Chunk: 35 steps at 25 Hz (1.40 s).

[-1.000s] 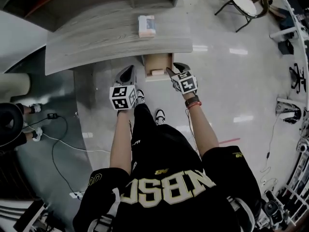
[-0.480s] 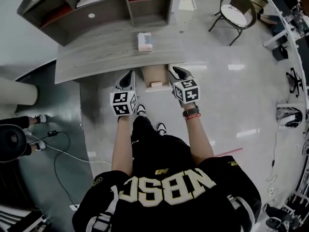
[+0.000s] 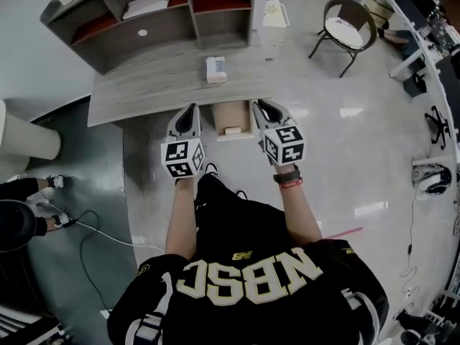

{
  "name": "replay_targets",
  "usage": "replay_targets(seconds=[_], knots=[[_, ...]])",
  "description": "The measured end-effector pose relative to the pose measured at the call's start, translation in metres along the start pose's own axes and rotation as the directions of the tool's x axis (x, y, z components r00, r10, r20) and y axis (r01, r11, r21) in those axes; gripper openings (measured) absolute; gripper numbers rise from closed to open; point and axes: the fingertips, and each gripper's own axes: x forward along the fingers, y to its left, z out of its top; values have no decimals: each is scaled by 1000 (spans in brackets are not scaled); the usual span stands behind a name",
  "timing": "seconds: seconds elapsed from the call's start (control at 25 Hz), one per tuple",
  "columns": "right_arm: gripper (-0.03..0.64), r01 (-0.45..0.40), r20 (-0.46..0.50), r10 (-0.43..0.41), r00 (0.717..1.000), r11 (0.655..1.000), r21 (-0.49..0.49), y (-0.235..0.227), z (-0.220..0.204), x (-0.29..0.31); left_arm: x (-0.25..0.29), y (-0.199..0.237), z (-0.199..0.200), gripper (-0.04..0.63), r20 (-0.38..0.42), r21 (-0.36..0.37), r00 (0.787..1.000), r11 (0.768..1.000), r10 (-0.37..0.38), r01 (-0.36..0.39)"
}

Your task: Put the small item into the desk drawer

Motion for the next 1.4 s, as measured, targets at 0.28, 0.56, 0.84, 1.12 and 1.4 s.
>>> replay_targets(seconds=[0.28, 0.56, 0.84, 1.12, 1.4], knots=[[40, 3, 104, -4, 995, 1000, 2, 8, 32, -18, -15, -14, 33, 12, 75, 40, 997, 999, -3, 0], [9, 21, 183, -19, 983, 1000, -7, 11, 54, -32, -27, -25, 51, 12, 129, 60, 992, 998, -11, 3], [8, 28, 209, -26, 978, 1000, -6, 9, 61, -35, -33, -26, 55, 12, 146, 63, 989, 998, -11, 1], [9, 16, 200, -14, 980, 1000, -11, 11, 61, -25, -28, -24, 50, 12, 132, 66, 991, 998, -17, 8], [8, 8, 143, -7, 990, 1000, -6, 9, 41, -2, -10, -14, 33, 12, 101, 39, 995, 999, -16, 12]])
